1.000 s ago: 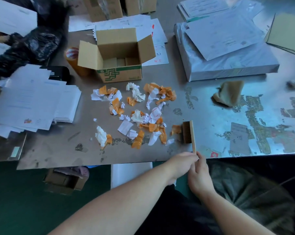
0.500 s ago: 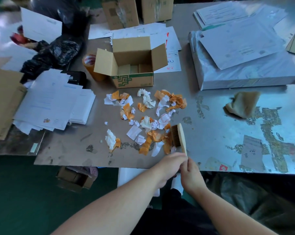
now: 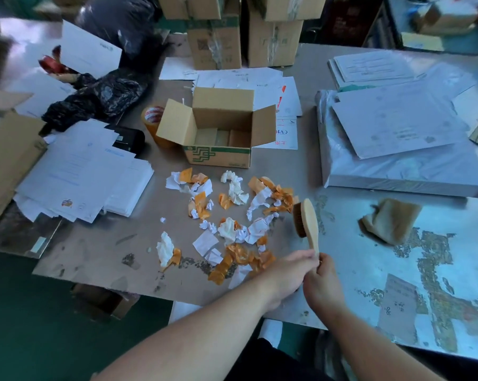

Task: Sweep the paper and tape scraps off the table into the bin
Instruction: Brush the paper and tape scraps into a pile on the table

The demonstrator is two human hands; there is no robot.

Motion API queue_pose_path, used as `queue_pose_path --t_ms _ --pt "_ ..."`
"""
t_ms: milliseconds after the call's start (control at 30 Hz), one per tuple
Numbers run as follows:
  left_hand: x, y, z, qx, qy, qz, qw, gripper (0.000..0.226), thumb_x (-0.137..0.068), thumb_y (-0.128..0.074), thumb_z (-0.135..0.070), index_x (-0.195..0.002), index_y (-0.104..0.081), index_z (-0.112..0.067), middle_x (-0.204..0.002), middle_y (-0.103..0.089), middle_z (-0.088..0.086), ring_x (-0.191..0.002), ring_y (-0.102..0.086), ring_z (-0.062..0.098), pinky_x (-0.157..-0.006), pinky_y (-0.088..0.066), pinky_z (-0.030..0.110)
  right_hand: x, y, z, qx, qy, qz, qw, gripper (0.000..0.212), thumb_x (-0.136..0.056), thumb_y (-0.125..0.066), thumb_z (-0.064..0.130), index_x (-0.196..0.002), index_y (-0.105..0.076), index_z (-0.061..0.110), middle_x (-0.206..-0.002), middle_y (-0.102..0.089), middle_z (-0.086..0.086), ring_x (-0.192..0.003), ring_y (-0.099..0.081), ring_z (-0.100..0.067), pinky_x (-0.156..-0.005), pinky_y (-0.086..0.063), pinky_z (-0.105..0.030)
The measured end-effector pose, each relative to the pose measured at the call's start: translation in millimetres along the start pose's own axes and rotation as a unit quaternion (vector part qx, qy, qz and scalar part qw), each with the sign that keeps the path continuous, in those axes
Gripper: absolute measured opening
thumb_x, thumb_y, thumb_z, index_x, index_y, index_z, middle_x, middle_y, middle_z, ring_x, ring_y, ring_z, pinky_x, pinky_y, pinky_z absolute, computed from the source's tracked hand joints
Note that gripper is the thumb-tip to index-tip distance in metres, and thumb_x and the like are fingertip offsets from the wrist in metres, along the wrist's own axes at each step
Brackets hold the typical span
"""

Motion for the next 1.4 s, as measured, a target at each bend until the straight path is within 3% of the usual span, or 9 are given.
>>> queue_pose_path --t_ms 167,267,533,700,767,933,1267,1400 --pt "-28 -6 -28 0.012 -0.010 -0.011 1.000 0.040 -0.105 -0.052 -0.041 -0.144 -0.059 -0.037 -0.145 -0.059 -0.005 -0.131 -0.053 0.015 -0.098 -0.043 0.029 -42 18 17 0.022 0.019 0.007 1.000 0.006 -0.101 -0.047 0.012 -0.107 -0.048 0.014 -0.094 -0.058 0.002 -0.076 -0.056 -0.003 -0.051 -0.035 -0.018" --pt "-46 -9 -40 0.025 -0.014 -0.026 0.999 0.041 -0.105 -0.052 -0.039 -0.145 -0.059 -0.037 -0.144 -0.060 -0.004 -0.131 -0.054 0.015 -0.092 -0.044 0.027 -68 27 25 0.052 0.031 0.003 0.998 0.013 -0.094 -0.053 0.006 -0.101 -0.049 0.017 -0.090 -0.057 0.003 -0.078 -0.059 -0.012 -0.055 -0.037 -0.025" --pt "-81 -6 -54 0.029 -0.008 -0.072 0.997 0.041 -0.104 -0.054 -0.034 -0.144 -0.060 -0.035 -0.134 -0.066 -0.002 -0.104 -0.058 0.010 -0.070 -0.042 0.019 -120 30 36 0.132 0.063 0.028 0.989 0.013 -0.090 -0.057 0.007 -0.101 -0.050 0.010 -0.086 -0.050 0.005 -0.070 -0.051 -0.013 -0.054 -0.033 -0.028" --pt "-89 2 -47 0.056 0.008 -0.084 0.995 0.034 -0.105 -0.053 -0.030 -0.137 -0.064 -0.032 -0.090 -0.062 -0.008 -0.077 -0.053 0.007 -0.063 -0.037 0.023 -128 13 36 0.153 0.088 0.058 0.983 0.017 -0.086 -0.057 0.010 -0.100 -0.049 0.016 -0.095 -0.051 -0.001 -0.084 -0.056 -0.028 -0.060 -0.036 -0.034" --pt "-88 6 -43 0.058 0.014 -0.091 0.994 0.035 -0.105 -0.053 -0.030 -0.138 -0.064 -0.031 -0.086 -0.061 -0.010 -0.073 -0.051 0.006 -0.061 -0.037 0.023 -127 5 38 0.162 0.102 0.072 0.979 0.013 -0.087 -0.055 0.010 -0.097 -0.049 0.017 -0.094 -0.052 -0.002 -0.082 -0.056 -0.029 -0.060 -0.035 -0.034" --pt "-79 18 -41 0.068 0.008 -0.111 0.991 0.038 -0.106 -0.052 -0.028 -0.142 -0.063 -0.029 -0.104 -0.066 -0.008 -0.080 -0.055 -0.001 -0.065 -0.042 0.019 -120 -13 39 0.190 0.122 0.091 0.970 0.018 -0.090 -0.053 0.008 -0.102 -0.046 0.019 -0.101 -0.049 -0.003 -0.096 -0.056 -0.034 -0.072 -0.036 -0.035" --pt "-47 37 -22 0.094 -0.007 -0.137 0.986 0.035 -0.105 -0.051 -0.033 -0.138 -0.064 -0.034 -0.123 -0.068 -0.002 -0.097 -0.062 0.009 -0.076 -0.045 0.025 -91 -37 41 0.166 0.135 0.125 0.969 0.011 -0.084 -0.047 0.025 -0.094 -0.047 0.018 -0.101 -0.056 -0.009 -0.086 -0.052 -0.027 -0.069 -0.037 -0.035" --pt "-39 32 -24 0.082 -0.028 -0.128 0.988 0.039 -0.104 -0.052 -0.033 -0.141 -0.063 -0.034 -0.136 -0.066 -0.003 -0.124 -0.059 0.014 -0.097 -0.046 0.029 -81 -27 42 0.153 0.145 0.095 0.973 0.011 -0.086 -0.051 0.015 -0.097 -0.050 0.017 -0.101 -0.055 -0.006 -0.090 -0.053 -0.026 -0.071 -0.038 -0.036"
Point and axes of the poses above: each hand's wrist, its own x-axis away from the middle knuckle, its own y-axis out of the back of the hand, z = x × y, the point moved 10 cm from there along -x, towards the middle knuckle
